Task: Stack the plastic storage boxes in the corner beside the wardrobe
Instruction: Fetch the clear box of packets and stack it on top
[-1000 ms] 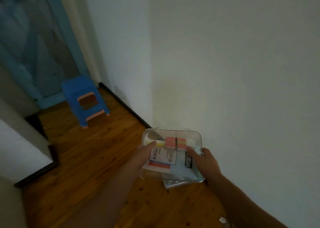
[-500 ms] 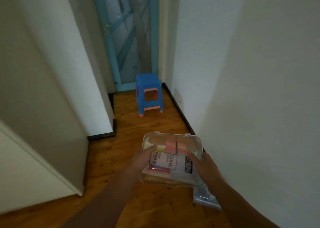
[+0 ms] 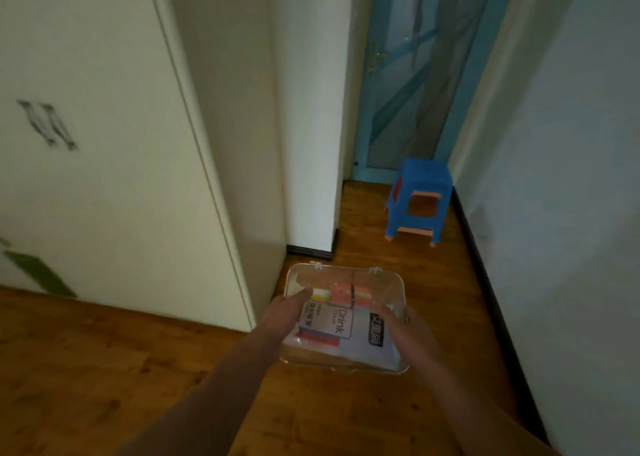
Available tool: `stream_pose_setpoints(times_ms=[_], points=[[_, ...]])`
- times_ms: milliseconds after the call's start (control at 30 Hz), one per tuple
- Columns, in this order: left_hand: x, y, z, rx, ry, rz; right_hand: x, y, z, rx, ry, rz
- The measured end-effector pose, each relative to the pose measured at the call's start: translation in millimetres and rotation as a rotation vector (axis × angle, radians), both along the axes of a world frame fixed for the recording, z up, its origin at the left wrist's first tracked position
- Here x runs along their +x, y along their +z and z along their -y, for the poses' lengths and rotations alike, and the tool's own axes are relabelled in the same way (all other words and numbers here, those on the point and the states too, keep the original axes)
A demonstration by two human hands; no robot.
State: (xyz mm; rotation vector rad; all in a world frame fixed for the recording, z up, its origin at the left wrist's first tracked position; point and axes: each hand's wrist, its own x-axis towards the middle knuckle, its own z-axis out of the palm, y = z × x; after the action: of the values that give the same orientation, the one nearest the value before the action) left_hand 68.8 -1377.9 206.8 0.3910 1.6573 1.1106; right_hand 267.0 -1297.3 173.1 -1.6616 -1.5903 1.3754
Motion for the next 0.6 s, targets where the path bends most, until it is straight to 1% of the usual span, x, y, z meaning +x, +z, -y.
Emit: stream_pose_setpoints(times_ms=[233,467,600], points=[[-107.9,-1.2,59.2,0.006,0.135,-0.084,-122.4,5.6,33.3,-0.011,0.136,-0.010],[-190.7,-7.8,120.7,0.031,0.315,-0.026,-227.2,5.7,62.6,0.007,0.315,-0.016],[-227.0,-11.6,153.6,0.031,0.431,0.010,-279.4,-1.0,80.0,-0.036,0.432,-0.030]])
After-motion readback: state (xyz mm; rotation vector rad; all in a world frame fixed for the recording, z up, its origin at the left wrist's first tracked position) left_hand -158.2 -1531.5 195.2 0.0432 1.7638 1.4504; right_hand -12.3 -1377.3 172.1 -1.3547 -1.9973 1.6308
